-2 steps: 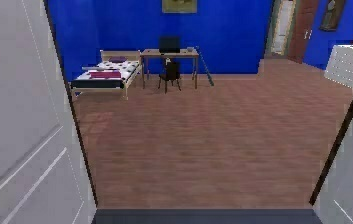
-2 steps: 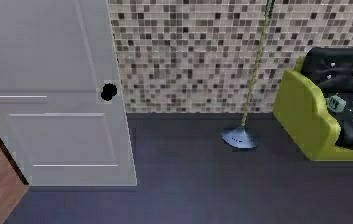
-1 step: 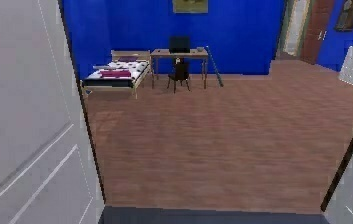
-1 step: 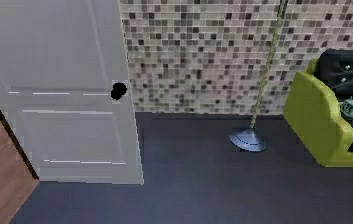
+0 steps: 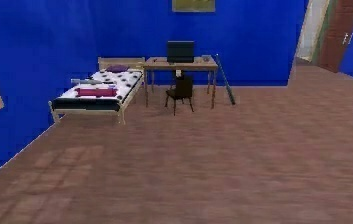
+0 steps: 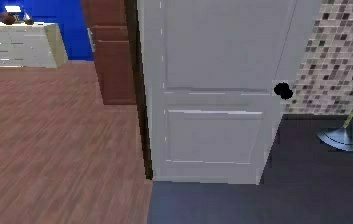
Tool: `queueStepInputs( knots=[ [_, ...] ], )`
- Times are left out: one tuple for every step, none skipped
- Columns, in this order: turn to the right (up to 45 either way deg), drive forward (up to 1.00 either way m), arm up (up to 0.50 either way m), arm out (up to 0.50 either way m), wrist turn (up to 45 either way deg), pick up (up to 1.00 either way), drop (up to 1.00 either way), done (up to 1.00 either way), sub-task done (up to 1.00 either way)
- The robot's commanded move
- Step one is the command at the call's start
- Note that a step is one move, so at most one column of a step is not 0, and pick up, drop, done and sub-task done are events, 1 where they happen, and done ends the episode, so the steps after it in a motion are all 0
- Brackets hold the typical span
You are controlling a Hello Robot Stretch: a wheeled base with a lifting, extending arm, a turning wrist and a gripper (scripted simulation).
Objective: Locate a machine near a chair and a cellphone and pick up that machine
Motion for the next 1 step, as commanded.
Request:
queueStepInputs(
  knots=[
    [-3.0, 0.00, 0.00, 0.00, 0.0, 0.00, 0.00, 0.00, 0.00]
  ],
)
